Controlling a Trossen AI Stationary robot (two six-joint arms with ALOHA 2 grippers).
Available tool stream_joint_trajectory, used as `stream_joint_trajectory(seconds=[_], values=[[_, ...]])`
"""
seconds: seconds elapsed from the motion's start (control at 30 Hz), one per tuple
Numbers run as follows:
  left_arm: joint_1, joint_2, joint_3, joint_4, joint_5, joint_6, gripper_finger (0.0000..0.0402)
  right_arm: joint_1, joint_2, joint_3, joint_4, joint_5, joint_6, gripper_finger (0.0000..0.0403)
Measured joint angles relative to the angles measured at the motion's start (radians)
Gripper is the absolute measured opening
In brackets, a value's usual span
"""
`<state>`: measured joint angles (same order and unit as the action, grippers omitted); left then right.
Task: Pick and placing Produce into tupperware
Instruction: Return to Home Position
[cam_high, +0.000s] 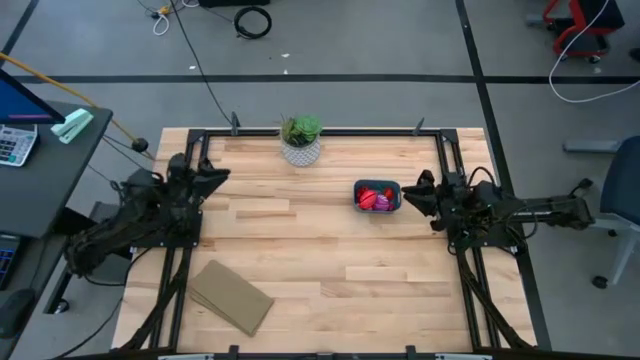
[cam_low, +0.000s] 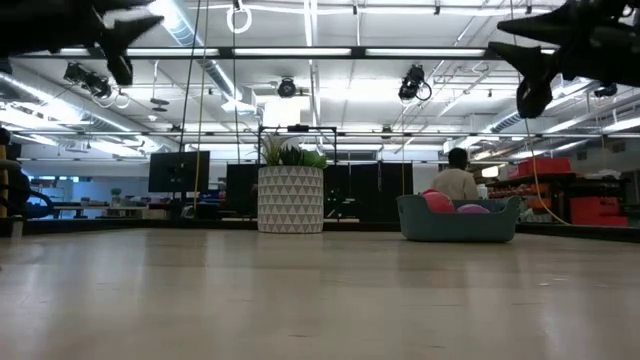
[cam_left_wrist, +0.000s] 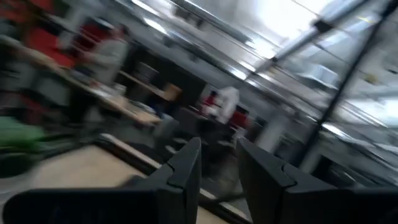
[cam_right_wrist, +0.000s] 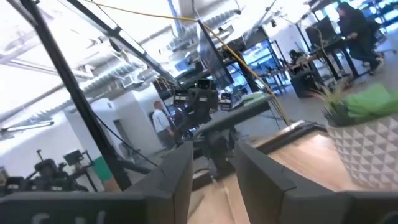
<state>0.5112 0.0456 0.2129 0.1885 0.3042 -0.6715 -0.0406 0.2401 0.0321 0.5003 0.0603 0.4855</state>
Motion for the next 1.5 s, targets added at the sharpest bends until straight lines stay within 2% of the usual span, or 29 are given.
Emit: stream_joint_trajectory(seconds=[0.13,0.23,0.37,0.6,0.87,1.0,1.4,1.5], values=[[0.0,0.0,-0.061,0.004,-0.141,0.009,0.0107,0.0,0.001,-0.022,-0.004,0.036,0.043,0.0126],[0.0,0.0,-0.104,0.004,-0.189,0.002,0.0107,0.0,0.002,-0.017,-0.044,0.047,0.039,0.0126],[0.0,0.0,-0.154,0.003,-0.194,0.001,0.0107,0.0,0.014,-0.016,-0.058,0.051,-0.016,0.0127],[0.0,0.0,-0.204,-0.054,-0.228,0.008,0.0107,0.0,0.067,-0.016,-0.223,0.194,0.068,0.0125],[0.0,0.0,-0.204,-0.088,-0.229,0.072,0.0107,0.0,0.116,-0.015,-0.34,0.2,0.199,0.013],[0.0,0.001,-0.204,-0.135,-0.23,0.08,0.0107,0.0,0.116,-0.015,-0.37,0.2,0.203,0.013],[0.0,0.0,-0.204,-0.137,-0.23,0.08,0.0107,0.0,0.116,-0.015,-0.373,0.2,0.202,0.0131],[-0.033,-0.007,-0.204,-0.134,-0.232,0.081,0.0107,0.0,0.116,-0.015,-0.373,0.2,0.202,0.0132]])
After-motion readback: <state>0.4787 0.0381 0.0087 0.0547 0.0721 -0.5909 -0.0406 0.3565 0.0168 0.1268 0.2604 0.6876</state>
